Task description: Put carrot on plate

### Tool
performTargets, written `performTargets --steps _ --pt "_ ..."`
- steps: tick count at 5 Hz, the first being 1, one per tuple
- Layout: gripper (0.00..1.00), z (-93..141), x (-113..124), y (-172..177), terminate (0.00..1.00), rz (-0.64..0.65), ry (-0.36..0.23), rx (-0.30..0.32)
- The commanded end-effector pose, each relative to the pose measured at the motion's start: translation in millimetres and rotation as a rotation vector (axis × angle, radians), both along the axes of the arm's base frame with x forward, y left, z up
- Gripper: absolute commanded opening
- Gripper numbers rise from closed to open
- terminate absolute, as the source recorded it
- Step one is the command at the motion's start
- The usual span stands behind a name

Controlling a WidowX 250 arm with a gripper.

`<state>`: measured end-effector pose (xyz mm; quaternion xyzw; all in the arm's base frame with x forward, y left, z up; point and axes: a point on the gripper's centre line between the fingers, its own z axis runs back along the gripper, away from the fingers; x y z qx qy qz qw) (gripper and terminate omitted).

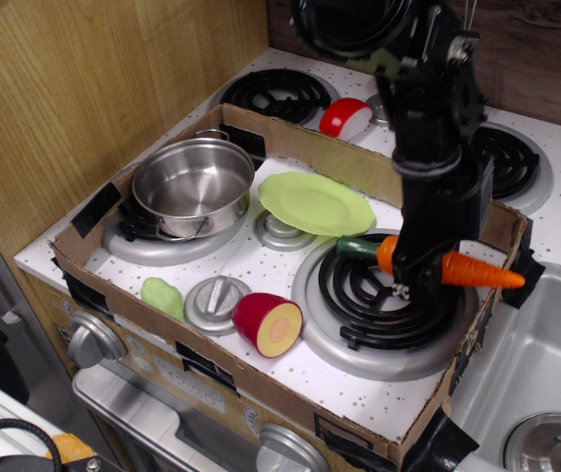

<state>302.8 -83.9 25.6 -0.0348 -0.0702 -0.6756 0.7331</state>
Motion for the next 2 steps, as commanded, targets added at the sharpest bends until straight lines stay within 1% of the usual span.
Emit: performTargets --steps 1,2 --pt "0.00 46.3 -1.0 -1.4 0.00 0.071 -0.018 0.044" --pt "0.00 54.7 5.7 8.8 0.00 0.126 0.010 0.094"
